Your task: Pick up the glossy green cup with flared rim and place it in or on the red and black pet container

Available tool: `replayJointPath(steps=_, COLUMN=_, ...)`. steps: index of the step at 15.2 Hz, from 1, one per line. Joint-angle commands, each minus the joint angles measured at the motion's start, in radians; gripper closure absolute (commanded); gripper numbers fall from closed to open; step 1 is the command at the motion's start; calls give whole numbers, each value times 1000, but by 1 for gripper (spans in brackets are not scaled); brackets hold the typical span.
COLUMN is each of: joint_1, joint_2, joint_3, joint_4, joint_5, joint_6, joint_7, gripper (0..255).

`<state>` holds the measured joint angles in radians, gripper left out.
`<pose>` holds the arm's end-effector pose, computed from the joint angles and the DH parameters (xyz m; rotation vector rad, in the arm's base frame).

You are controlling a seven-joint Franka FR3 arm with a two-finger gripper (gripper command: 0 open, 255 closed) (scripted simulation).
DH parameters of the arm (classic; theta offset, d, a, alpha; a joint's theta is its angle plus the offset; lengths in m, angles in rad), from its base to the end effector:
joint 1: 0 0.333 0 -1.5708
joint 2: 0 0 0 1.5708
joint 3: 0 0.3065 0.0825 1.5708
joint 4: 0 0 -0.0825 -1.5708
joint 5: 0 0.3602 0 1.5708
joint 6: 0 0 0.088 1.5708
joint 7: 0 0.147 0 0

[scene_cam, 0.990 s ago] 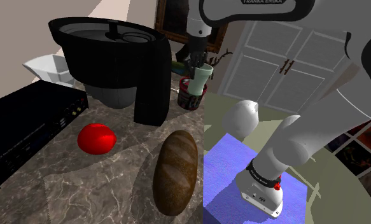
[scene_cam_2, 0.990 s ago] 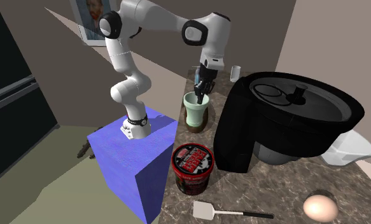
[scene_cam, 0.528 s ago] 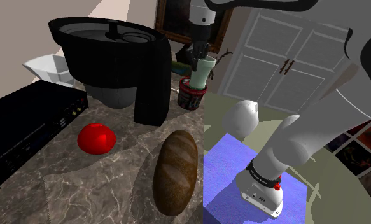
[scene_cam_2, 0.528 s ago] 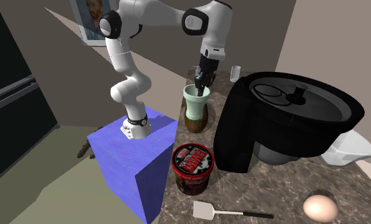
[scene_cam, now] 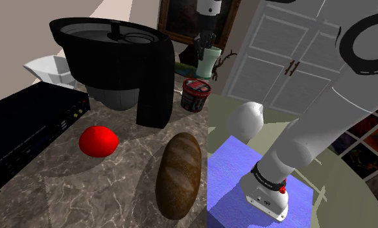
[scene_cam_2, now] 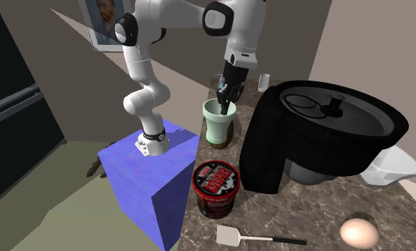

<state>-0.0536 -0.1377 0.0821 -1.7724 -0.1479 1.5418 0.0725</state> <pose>0.4789 -0.0063 0.5544 2.9746 -0.0635 -0.1270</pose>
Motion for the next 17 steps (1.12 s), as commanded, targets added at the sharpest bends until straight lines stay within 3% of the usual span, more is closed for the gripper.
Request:
replayJointPath(steps=1, joint_1=-18, joint_2=44, joint_3=-22, joint_4=63, joint_5=-10, joint_6=-12, joint_7=-42, gripper=255)
replayJointPath(steps=6, joint_1=-59, joint_2=167, joint_3=-66, joint_4=240, joint_5=-23, joint_6=-51, joint_7=-135, gripper=255)
replayJointPath(steps=17, joint_1=-62, joint_2=139, joint_3=-68, joint_4=58, joint_5=-23, joint_6=102, joint_7=-113, gripper=255)
